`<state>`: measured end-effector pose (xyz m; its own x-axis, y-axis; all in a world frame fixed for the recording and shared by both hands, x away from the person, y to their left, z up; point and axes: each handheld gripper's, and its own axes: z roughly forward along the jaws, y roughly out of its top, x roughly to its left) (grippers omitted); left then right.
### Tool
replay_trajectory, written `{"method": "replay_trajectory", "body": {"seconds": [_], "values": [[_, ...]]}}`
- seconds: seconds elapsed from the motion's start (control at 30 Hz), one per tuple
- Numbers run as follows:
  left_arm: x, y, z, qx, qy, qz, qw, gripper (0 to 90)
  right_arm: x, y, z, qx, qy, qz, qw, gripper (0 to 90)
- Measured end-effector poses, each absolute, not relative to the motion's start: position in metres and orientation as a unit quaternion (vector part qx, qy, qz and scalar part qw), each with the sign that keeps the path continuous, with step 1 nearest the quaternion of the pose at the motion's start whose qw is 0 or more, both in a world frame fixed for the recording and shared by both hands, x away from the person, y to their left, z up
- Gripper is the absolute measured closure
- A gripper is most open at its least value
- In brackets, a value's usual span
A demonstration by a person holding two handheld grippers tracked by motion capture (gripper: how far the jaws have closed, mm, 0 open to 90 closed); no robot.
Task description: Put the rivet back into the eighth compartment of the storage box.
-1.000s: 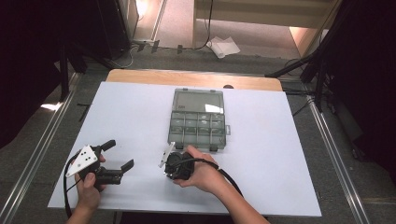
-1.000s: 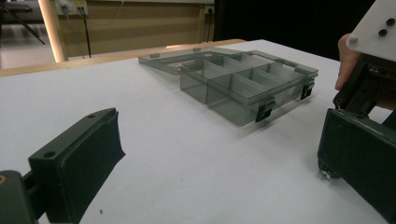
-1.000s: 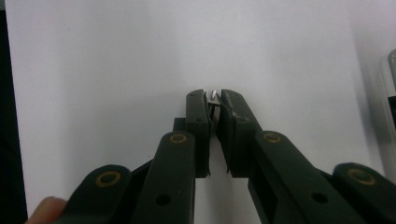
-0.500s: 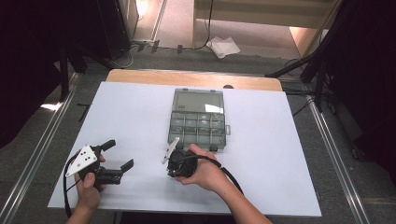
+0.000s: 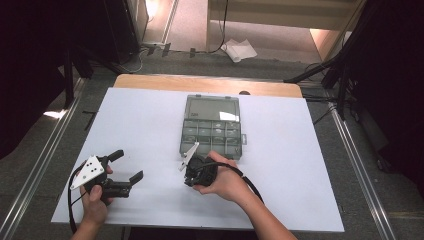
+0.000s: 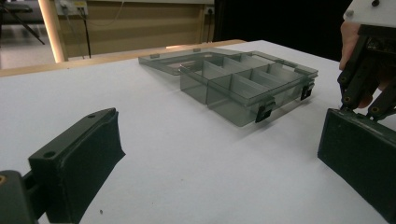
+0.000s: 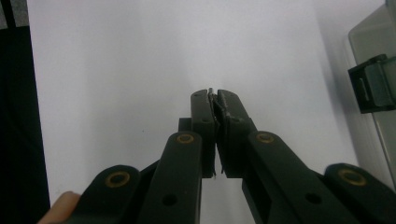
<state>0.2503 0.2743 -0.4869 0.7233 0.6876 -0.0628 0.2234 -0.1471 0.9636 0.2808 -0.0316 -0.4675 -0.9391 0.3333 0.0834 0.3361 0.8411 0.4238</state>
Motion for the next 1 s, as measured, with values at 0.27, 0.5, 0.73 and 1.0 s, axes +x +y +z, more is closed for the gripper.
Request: {"method": "replay_trajectory", "body": {"seconds": [0.27, 0.5, 0.73, 1.0], "values": [[0.25, 0.274, -0.487, 0.729, 0.312, 0.201, 0.575, 0.0, 0.285, -0.04, -0.463, -0.182, -0.958, -0.223, 0.003, 87.9], [0.25, 0.274, -0.487, 0.728, 0.313, 0.201, 0.576, 0.0, 0.289, -0.048, -0.459, -0.189, -0.956, -0.224, 0.003, 87.9], [0.25, 0.274, -0.487, 0.728, 0.314, 0.201, 0.575, 0.0, 0.293, -0.056, -0.456, -0.202, -0.953, -0.226, 0.002, 87.9], [0.25, 0.274, -0.487, 0.727, 0.315, 0.201, 0.576, 0.0, 0.299, -0.066, -0.451, -0.21, -0.951, -0.227, 0.0, 87.9]]}}
